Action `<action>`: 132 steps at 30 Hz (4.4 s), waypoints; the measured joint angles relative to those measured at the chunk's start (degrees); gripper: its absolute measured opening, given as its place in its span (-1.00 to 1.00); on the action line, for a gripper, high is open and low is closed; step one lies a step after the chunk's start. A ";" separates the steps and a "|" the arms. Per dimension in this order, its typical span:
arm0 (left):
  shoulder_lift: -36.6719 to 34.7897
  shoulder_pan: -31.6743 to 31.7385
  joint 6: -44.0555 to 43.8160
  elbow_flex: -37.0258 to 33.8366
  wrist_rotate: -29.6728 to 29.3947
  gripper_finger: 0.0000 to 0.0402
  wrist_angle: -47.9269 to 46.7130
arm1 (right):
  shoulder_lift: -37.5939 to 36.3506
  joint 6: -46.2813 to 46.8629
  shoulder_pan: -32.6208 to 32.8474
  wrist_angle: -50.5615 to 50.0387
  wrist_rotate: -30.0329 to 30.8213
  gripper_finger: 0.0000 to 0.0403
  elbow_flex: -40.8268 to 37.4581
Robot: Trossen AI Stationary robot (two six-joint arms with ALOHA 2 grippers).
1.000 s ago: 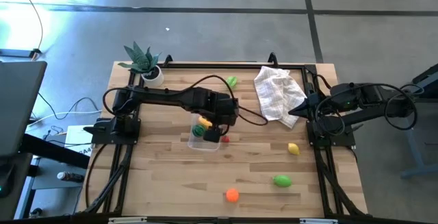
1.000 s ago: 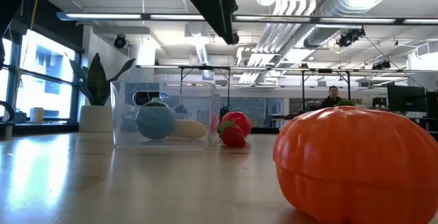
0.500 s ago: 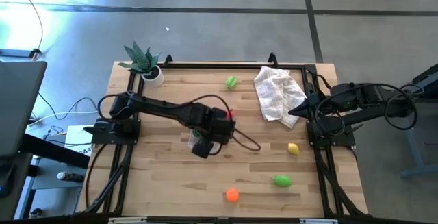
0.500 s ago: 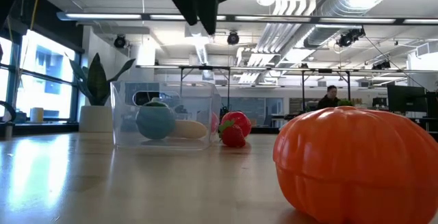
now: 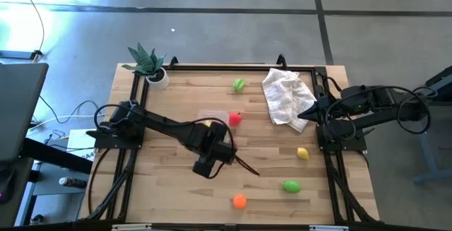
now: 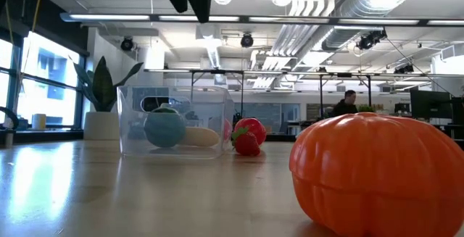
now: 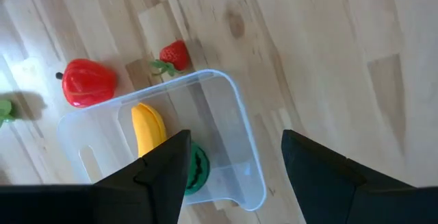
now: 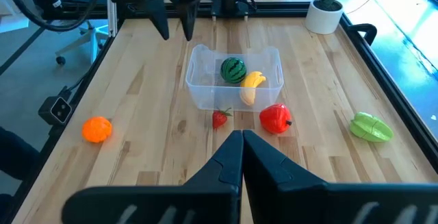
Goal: Pick and placing Produce into tupperware
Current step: Put the starfruit into the bin
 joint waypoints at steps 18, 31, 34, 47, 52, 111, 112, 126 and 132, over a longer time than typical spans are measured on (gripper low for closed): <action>-2.03 22.08 5.74 1.32 7.74 0.07 16.24 | -0.01 0.00 0.00 0.02 0.00 -1.00 0.00; 6.17 40.12 4.35 1.15 23.90 0.07 35.78 | -0.01 -0.02 0.00 -0.04 0.02 -1.00 0.00; 8.98 41.80 2.11 1.19 26.98 0.07 38.15 | -0.01 -0.01 -0.02 -0.02 0.02 -1.00 0.00; 13.55 47.71 -11.65 1.19 26.27 0.08 46.97 | -0.01 0.00 0.00 0.00 0.00 -1.00 0.00; 13.55 48.63 -12.87 1.19 23.39 0.08 41.70 | -0.01 -0.01 0.00 0.00 0.01 -1.00 0.01; 22.16 49.20 -10.52 1.76 25.28 0.79 37.51 | -0.01 -0.01 0.00 0.00 0.02 -1.00 0.00; 22.16 49.20 -10.52 1.76 25.20 0.80 37.53 | -0.01 0.00 0.00 0.00 0.01 -1.00 0.00; 23.96 49.04 -10.52 1.76 25.04 0.78 39.52 | -0.01 -0.02 0.00 0.00 0.00 -1.00 0.01; 23.96 48.62 -10.46 1.76 24.55 0.78 40.89 | -0.01 0.00 0.00 0.00 0.00 -1.00 0.00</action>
